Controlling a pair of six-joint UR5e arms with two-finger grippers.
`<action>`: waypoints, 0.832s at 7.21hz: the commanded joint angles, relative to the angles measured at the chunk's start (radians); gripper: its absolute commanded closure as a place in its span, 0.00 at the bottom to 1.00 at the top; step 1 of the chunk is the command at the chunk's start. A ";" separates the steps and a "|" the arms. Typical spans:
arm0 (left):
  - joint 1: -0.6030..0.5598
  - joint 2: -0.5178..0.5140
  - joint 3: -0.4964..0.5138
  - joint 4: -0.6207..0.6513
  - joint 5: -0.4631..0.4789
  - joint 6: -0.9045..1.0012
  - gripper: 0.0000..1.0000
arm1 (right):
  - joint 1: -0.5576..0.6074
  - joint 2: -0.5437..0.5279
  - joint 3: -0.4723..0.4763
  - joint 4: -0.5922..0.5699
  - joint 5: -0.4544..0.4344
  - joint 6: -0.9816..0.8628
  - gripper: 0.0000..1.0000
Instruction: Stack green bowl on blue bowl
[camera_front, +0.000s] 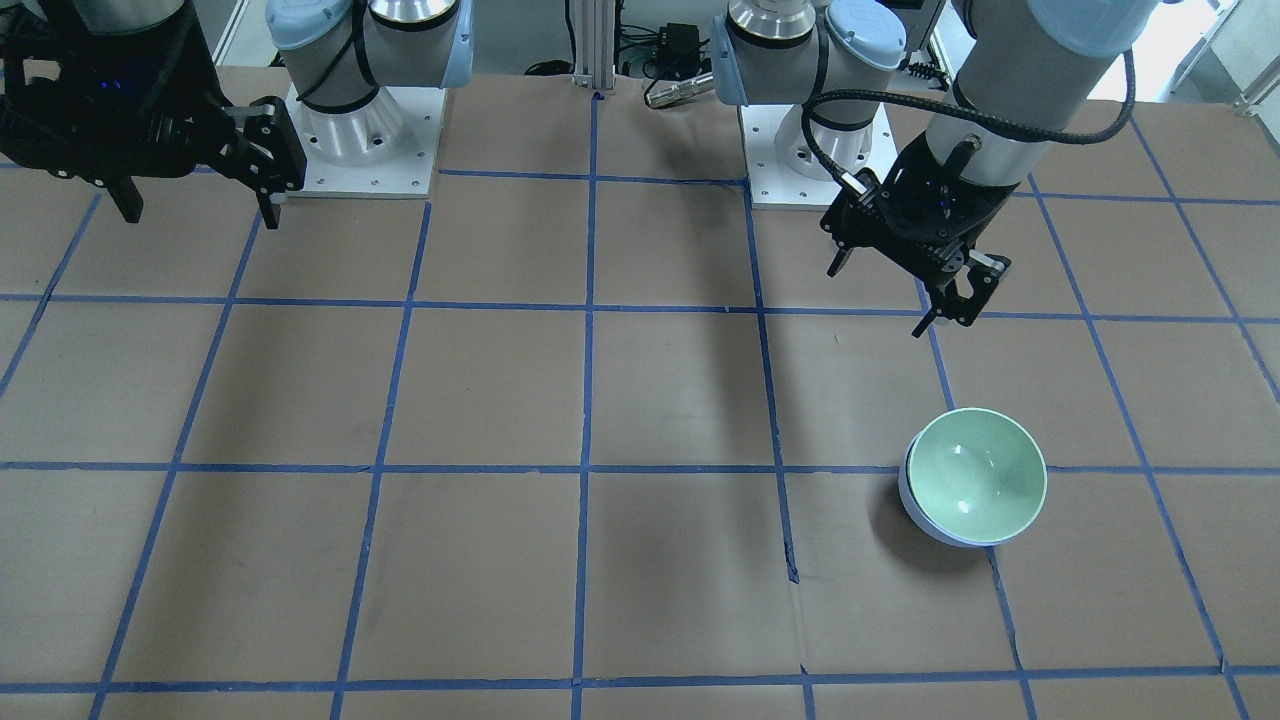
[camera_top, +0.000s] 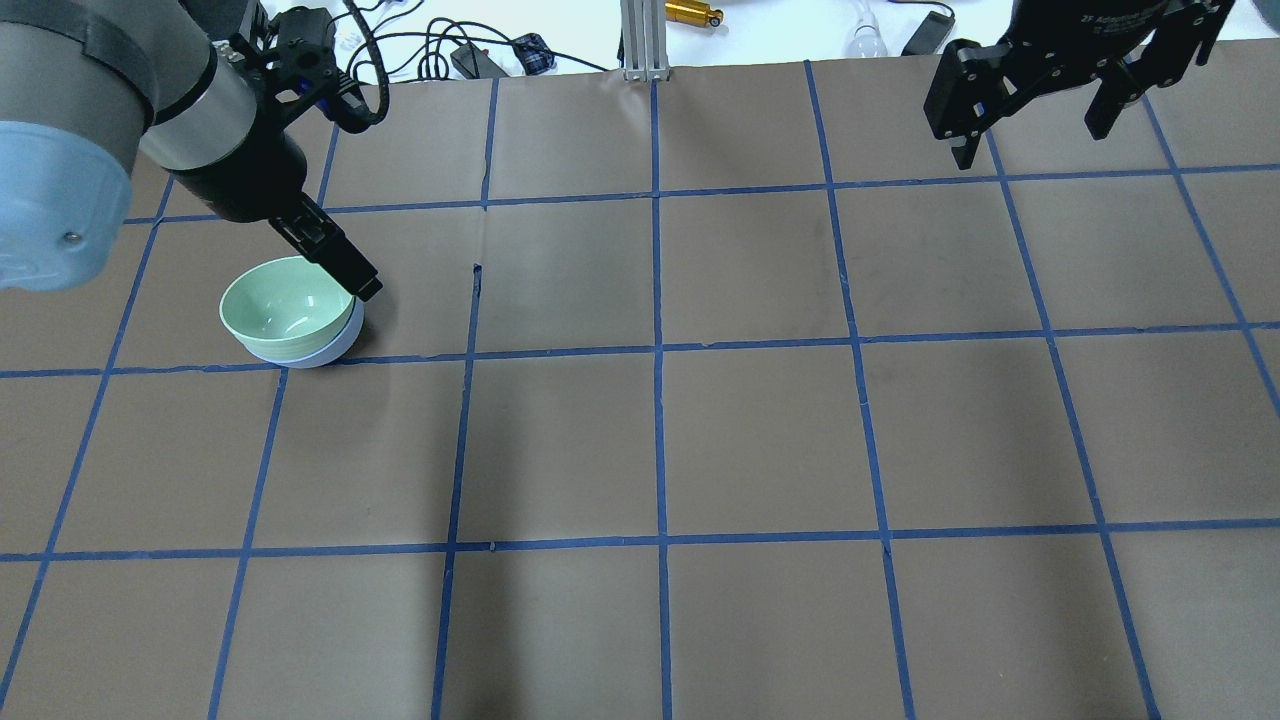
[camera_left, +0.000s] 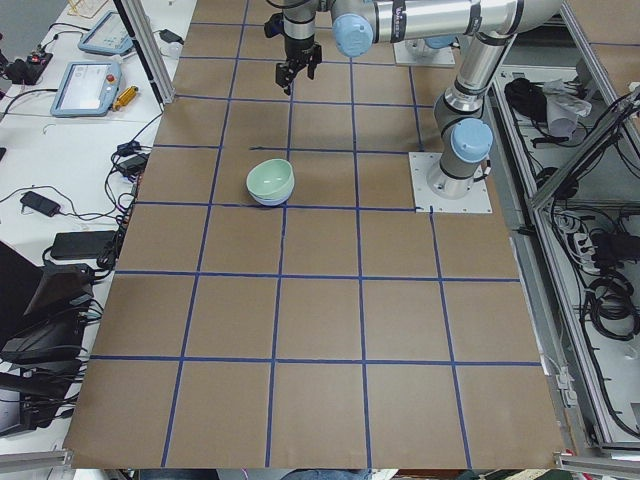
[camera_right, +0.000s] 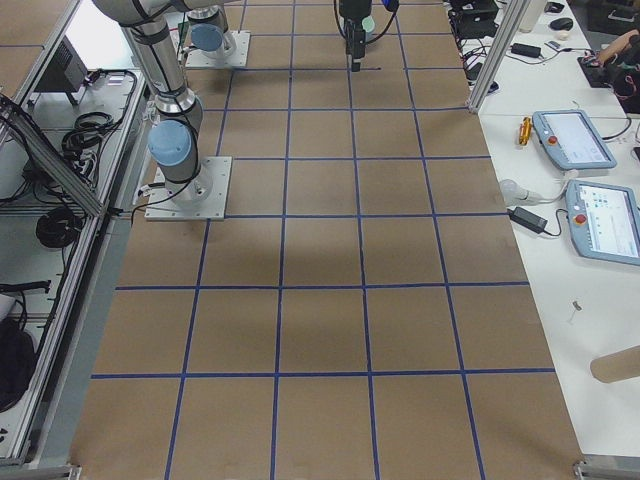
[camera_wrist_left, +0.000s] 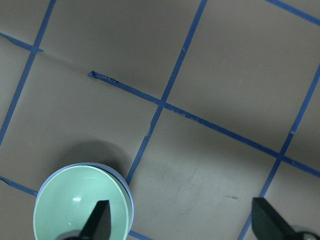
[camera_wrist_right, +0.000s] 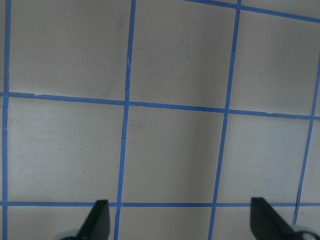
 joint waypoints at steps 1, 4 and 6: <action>-0.056 0.009 0.004 -0.015 0.003 -0.316 0.00 | 0.000 0.000 0.000 0.000 0.000 0.000 0.00; -0.082 0.011 0.119 -0.202 0.050 -0.597 0.00 | 0.000 0.000 0.000 0.000 0.000 0.000 0.00; -0.084 0.017 0.162 -0.235 0.081 -0.643 0.00 | 0.000 0.000 0.000 0.000 0.000 0.000 0.00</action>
